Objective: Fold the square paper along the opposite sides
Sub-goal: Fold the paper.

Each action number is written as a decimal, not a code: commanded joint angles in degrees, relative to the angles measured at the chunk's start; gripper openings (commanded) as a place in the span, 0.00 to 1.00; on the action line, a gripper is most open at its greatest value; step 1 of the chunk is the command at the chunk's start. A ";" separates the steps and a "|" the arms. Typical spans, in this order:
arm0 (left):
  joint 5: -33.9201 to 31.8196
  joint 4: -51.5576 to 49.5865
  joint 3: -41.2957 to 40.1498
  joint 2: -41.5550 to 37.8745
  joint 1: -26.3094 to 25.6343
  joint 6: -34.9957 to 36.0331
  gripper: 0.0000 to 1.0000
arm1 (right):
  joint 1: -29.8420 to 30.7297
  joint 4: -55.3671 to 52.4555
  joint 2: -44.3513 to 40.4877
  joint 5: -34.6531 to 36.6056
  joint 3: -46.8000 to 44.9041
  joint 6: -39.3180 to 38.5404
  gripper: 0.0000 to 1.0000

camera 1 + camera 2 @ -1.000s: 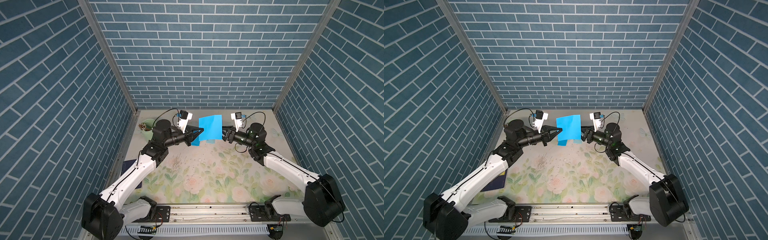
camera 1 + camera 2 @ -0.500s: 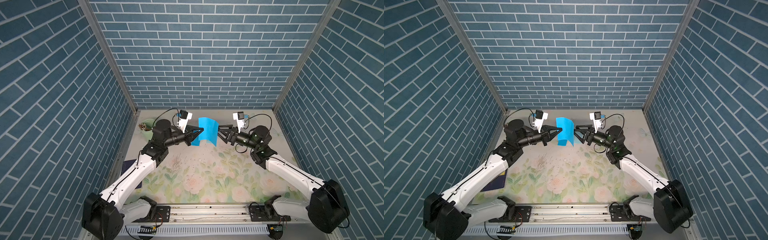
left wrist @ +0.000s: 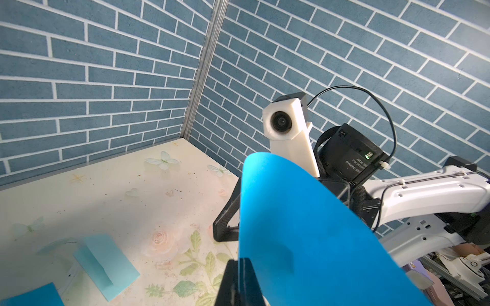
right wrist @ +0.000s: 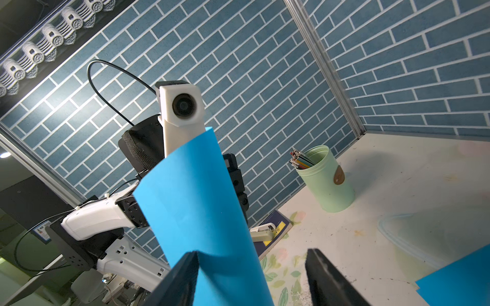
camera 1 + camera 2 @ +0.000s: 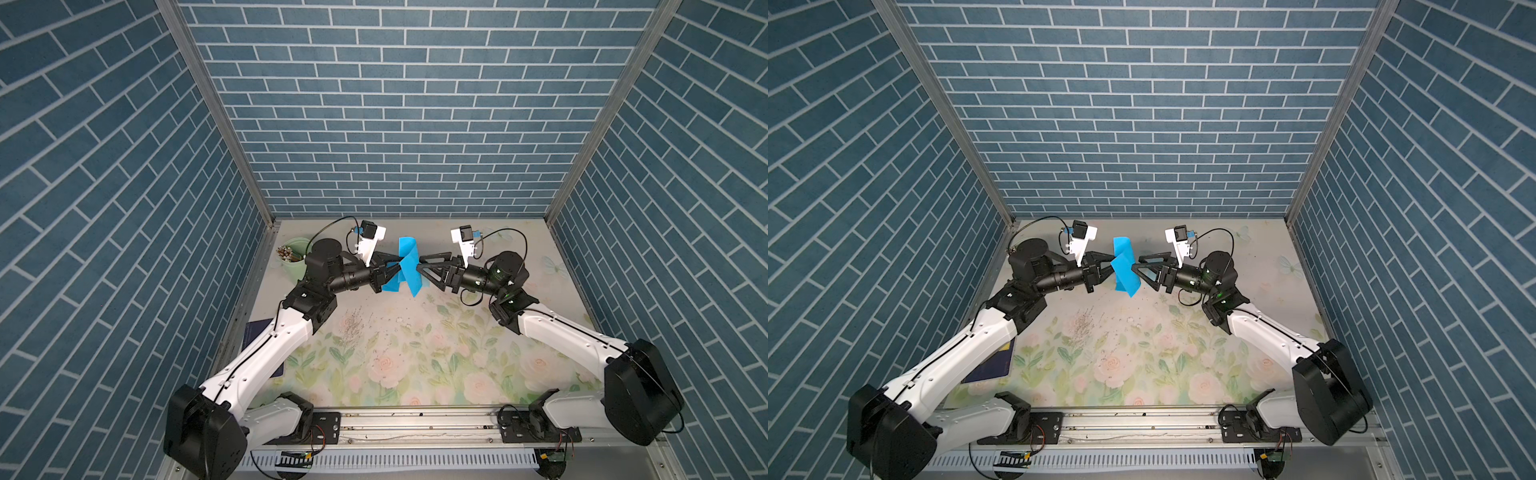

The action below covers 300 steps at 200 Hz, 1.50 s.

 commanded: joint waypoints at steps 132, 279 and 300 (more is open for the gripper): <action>2.54 0.78 -0.86 -2.40 0.09 -0.10 0.00 | 0.28 9.18 1.94 -3.26 2.28 5.30 0.47; 2.97 1.00 -1.12 -3.24 0.03 -0.54 0.00 | 0.31 14.50 3.35 -5.36 1.91 9.33 0.30; 2.97 0.97 -1.13 -3.33 0.05 -0.54 0.00 | 0.30 14.56 3.35 -5.58 1.99 9.43 0.29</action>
